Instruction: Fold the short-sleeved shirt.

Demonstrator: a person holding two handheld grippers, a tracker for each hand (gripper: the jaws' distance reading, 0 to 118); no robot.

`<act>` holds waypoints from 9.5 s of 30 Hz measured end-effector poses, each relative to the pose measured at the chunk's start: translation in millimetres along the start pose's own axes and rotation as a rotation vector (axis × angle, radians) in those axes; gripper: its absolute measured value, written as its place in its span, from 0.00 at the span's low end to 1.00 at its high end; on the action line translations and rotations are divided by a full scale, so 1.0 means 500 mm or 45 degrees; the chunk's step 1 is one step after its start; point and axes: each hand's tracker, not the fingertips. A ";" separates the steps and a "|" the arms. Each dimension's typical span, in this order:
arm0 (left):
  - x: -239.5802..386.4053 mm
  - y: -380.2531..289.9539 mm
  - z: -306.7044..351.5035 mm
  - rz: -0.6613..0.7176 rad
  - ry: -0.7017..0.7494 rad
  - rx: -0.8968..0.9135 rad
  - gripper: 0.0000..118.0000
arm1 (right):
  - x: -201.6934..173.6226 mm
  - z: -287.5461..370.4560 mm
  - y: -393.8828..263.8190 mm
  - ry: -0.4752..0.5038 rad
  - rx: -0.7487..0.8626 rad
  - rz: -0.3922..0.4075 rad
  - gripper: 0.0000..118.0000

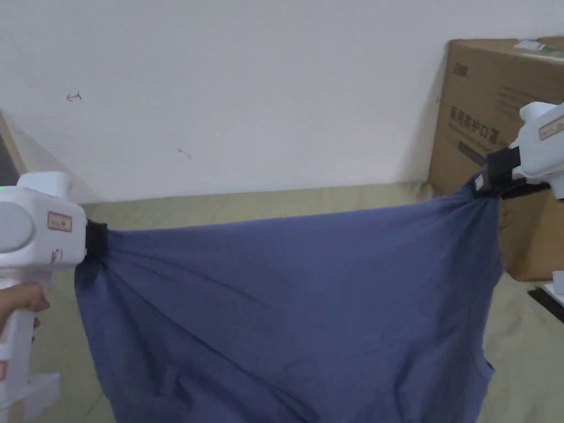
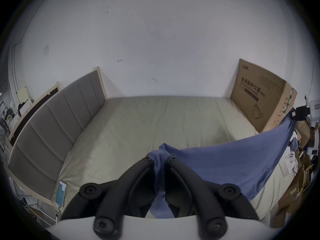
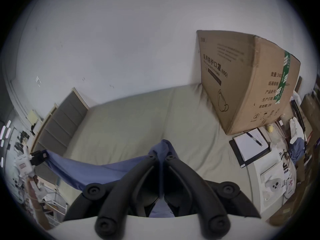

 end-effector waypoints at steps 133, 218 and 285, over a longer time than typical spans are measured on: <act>-0.139 -0.703 -0.014 0.269 0.039 -0.508 0.17 | -0.018 0.051 -0.866 -0.201 -0.262 -0.008 0.01; -0.129 -0.584 -0.134 0.204 -0.045 -0.561 0.05 | 0.036 -0.164 -0.735 -0.180 -0.399 -0.080 0.05; -0.170 -0.375 -0.417 0.356 -0.003 -0.474 0.87 | 0.025 -0.625 -0.371 -0.223 -0.565 0.174 0.04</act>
